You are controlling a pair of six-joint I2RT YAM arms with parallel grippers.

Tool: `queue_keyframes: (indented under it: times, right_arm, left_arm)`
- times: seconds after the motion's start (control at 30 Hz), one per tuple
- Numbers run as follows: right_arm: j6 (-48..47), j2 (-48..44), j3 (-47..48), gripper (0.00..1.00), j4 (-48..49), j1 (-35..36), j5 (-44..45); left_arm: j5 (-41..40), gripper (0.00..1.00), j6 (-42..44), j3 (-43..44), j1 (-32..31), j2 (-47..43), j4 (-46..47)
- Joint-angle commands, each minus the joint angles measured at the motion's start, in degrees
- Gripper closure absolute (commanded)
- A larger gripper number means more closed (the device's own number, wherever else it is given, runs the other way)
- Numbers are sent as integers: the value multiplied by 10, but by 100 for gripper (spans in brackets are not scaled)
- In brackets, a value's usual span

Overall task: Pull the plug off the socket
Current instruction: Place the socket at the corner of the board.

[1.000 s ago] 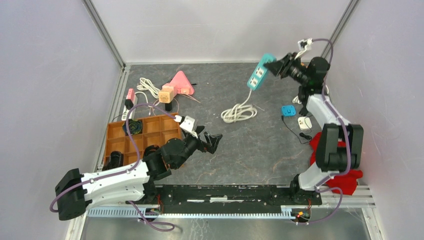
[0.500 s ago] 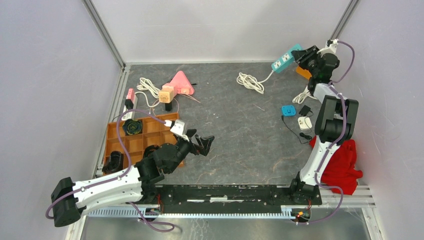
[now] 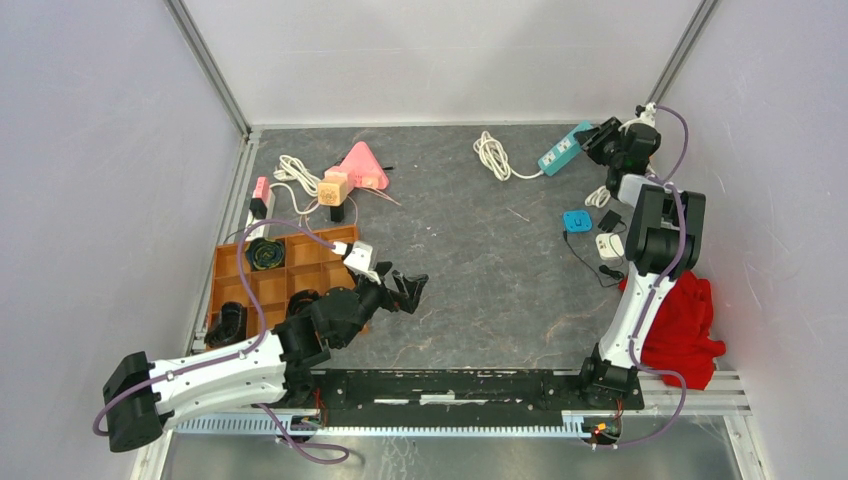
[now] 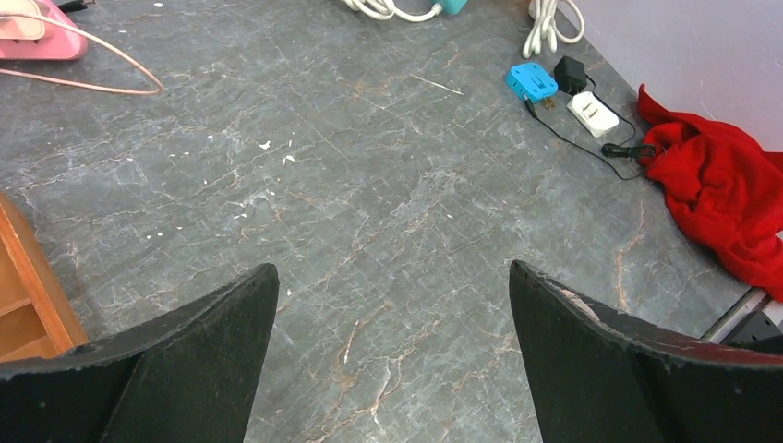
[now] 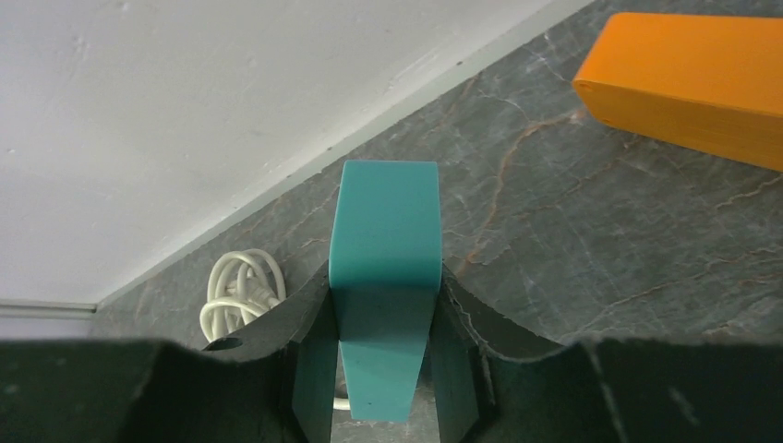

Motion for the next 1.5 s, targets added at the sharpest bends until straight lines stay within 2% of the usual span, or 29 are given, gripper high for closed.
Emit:
queue_keyframes:
  times: [0.0, 0.1, 0.23, 0.3, 0.5, 0.73, 0.9, 1.07, 1.2, 1.47]
  right_arm:
    - [-56, 16, 30, 66, -28, 2, 43]
    - [-60, 27, 37, 55, -36, 0, 51]
    - [-80, 38, 58, 35, -61, -3, 66]
    - [-84, 41, 65, 30, -66, -6, 66]
    - [-91, 38, 83, 25, -84, -18, 43]
    - [-163, 9, 142, 16, -183, -29, -18]
    - [-209, -84, 59, 15, -160, -31, -88]
    - [-246, -196, -56, 9, -120, -34, -227]
    - [-245, -288, -144, 8, -89, -35, -315]
    - [-302, -453, -234, 8, -127, -35, -408]
  left_arm:
    - [-17, 0, -12, 15, -1, 4, 8]
    - [-15, 0, -13, 19, 0, 5, 2]
    - [-14, 0, -14, 30, -1, 6, -13]
    - [-14, 0, -14, 34, -1, 4, -17]
    - [-12, 0, -16, 45, -1, -1, -36]
    - [-16, 0, 2, 81, -1, -14, -88]
    - [-26, 0, 23, 109, -1, -17, -120]
    - [-33, 0, 46, 133, -1, -9, -127]
    - [-27, 0, 70, 161, -1, 8, -129]
    - [-36, 0, 125, 214, 1, 47, -124]
